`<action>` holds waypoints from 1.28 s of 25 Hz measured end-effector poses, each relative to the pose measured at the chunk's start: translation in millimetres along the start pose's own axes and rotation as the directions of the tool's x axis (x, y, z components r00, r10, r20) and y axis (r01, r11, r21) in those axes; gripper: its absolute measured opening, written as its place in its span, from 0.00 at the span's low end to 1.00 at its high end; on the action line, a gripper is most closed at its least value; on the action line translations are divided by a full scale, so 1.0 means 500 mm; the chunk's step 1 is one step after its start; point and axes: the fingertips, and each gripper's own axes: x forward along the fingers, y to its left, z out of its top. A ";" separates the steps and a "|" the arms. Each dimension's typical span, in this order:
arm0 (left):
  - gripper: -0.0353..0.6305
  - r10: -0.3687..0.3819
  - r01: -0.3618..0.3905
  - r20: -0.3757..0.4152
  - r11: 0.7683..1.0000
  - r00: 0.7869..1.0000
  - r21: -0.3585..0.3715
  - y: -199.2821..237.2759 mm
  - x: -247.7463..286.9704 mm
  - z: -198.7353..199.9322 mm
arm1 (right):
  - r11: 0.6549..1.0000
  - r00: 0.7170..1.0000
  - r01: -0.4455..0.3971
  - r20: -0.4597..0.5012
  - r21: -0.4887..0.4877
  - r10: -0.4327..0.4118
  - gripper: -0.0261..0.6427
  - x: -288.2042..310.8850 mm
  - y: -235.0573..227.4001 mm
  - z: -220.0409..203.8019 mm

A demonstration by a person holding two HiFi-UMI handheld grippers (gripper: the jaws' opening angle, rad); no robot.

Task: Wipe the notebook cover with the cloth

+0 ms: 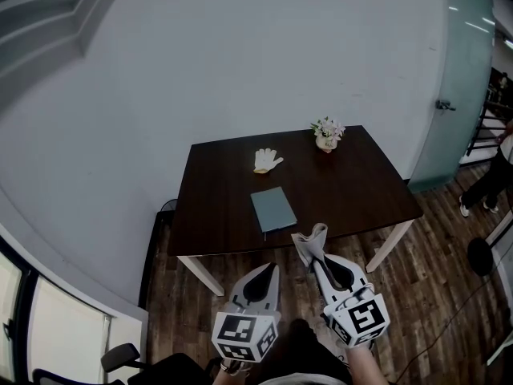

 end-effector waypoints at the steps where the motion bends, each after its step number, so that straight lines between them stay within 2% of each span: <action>1: 0.07 0.003 -0.003 0.000 1.000 1.000 -0.002 0.006 0.006 0.000 | 1.000 1.000 -0.002 0.001 -0.001 0.002 0.08 0.008 -0.004 0.000; 10: 0.07 0.019 -0.019 -0.014 1.000 1.000 -0.009 0.055 0.088 -0.004 | 1.000 1.000 -0.023 0.012 -0.003 0.023 0.08 0.093 -0.055 -0.010; 23: 0.07 0.043 -0.044 -0.044 0.999 0.998 -0.019 0.158 0.284 0.001 | 0.998 0.998 -0.054 -0.017 0.018 0.054 0.08 0.269 -0.183 -0.045; 32: 0.07 0.081 -0.084 -0.063 0.995 0.995 -0.050 0.241 0.414 0.001 | 0.993 0.992 -0.117 -0.035 0.020 0.118 0.08 0.410 -0.264 -0.068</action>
